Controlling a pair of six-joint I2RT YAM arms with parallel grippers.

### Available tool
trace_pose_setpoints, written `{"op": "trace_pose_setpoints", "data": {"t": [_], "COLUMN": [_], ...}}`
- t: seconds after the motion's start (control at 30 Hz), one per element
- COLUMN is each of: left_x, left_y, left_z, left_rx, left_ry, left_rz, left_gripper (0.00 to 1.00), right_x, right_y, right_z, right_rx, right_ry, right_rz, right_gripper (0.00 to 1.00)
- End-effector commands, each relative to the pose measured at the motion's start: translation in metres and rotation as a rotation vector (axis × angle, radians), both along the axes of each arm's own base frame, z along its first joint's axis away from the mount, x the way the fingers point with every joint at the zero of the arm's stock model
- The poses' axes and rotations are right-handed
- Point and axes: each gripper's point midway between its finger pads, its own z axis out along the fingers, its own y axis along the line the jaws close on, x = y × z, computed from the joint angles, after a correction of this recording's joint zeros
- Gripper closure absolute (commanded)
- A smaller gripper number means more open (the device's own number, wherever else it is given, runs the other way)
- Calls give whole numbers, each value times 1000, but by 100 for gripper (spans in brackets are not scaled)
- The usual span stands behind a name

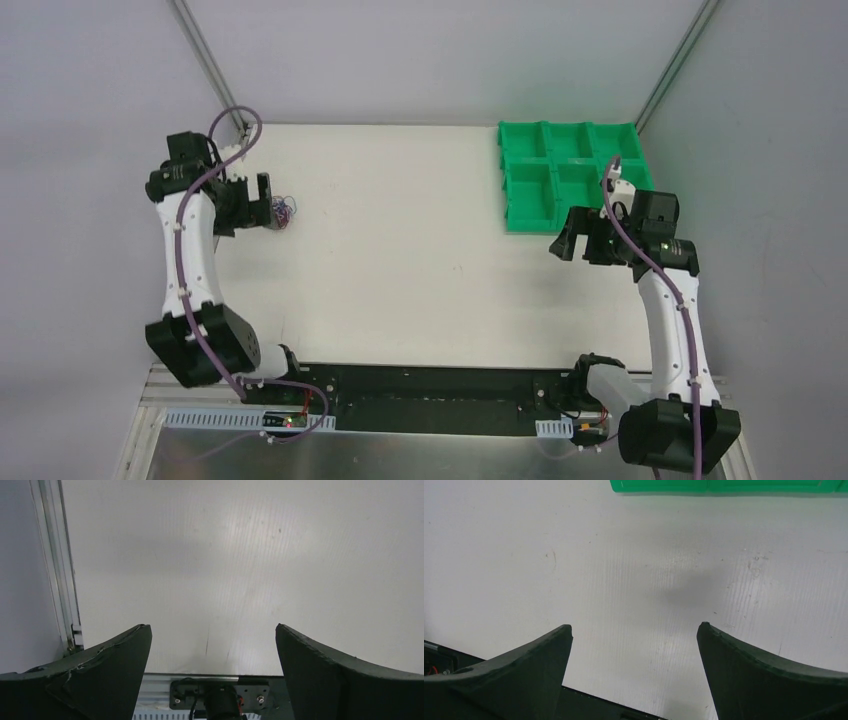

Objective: Untangle the cables

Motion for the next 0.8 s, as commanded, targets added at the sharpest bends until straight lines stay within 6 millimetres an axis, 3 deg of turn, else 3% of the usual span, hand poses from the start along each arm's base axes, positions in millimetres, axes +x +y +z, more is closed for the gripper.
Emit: {"op": "trace_pose_setpoints", "data": {"t": [0.0,0.27,0.5,0.67,0.77], "left_x": [61,145,175,190,189], "left_y": [9,47,58,49,34], "left_z": [12,-42,-93,-129,-142], "left_rx": [-54,-97,-134,-221,-308], "left_ry": [-21,55,96,126,150], "left_rz": [9,61,70,67,59], "left_gripper": [1,1,3,19,44], "right_x": [24,57,68,74,77], "right_y": [10,28,55,71,81], "right_z": [28,22,6,-2,0], "right_rx": [26,36,70,111,142], "right_ry": [-78,0,74,113,131], "right_rz": [67,77,134,166,173], "right_gripper": [1,1,0,1,1]}}
